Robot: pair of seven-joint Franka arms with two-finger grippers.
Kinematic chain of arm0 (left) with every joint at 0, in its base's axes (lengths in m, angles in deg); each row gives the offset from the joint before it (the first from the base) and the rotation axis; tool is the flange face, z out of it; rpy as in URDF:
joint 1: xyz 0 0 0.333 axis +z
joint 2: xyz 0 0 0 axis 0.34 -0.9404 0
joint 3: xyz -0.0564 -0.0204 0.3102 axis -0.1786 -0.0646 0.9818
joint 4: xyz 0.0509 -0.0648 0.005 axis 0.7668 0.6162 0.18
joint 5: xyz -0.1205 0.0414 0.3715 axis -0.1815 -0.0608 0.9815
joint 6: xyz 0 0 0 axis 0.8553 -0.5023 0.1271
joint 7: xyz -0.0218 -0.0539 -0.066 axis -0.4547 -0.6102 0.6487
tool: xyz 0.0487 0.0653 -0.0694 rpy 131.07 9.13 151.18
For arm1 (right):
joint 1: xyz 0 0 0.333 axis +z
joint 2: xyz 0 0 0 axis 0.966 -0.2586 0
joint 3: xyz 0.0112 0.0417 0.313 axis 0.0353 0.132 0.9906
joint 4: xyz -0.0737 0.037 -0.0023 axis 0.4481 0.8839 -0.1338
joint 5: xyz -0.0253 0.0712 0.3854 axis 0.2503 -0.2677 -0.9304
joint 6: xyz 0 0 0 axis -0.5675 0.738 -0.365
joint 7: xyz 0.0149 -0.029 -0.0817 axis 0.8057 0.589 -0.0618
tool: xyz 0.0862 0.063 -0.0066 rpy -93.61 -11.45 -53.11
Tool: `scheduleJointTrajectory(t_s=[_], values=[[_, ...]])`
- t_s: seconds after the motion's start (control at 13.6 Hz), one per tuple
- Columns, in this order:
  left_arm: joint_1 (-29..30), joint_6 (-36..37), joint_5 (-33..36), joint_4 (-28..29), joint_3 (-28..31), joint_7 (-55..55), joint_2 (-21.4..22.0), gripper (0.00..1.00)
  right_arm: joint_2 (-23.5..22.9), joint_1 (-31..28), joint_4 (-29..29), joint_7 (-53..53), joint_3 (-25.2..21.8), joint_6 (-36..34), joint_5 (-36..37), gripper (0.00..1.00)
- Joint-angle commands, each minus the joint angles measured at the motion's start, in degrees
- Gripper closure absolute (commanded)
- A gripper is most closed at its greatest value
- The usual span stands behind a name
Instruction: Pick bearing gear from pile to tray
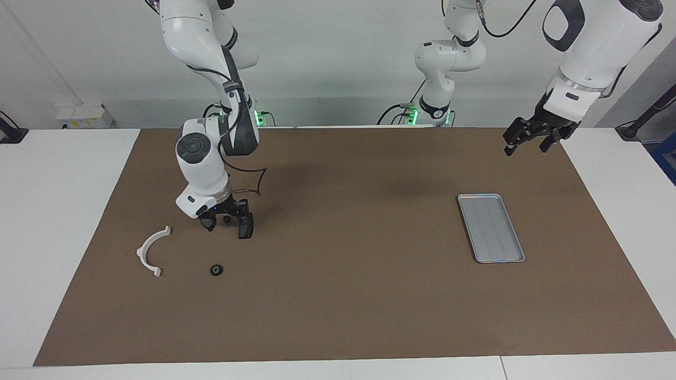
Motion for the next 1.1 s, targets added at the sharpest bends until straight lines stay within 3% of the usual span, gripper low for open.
scheduleJointTrajectory(t_s=[0.0,0.44,1.03], values=[[0.2,0.4,0.7,1.5,-0.3,-0.2,1.6,0.0,2.3,0.1,-3.1,1.2,0.1,1.5,0.8,0.24],[0.2,0.4,0.7,1.5,-0.3,-0.2,1.6,0.0,3.0,0.0,-6.4,0.9,0.1,5.1,0.8,0.24],[0.2,0.4,0.7,1.5,-0.3,-0.1,1.6,0.0,2.9,-1.7,-6.6,-0.9,0.0,5.5,0.8,0.24]])
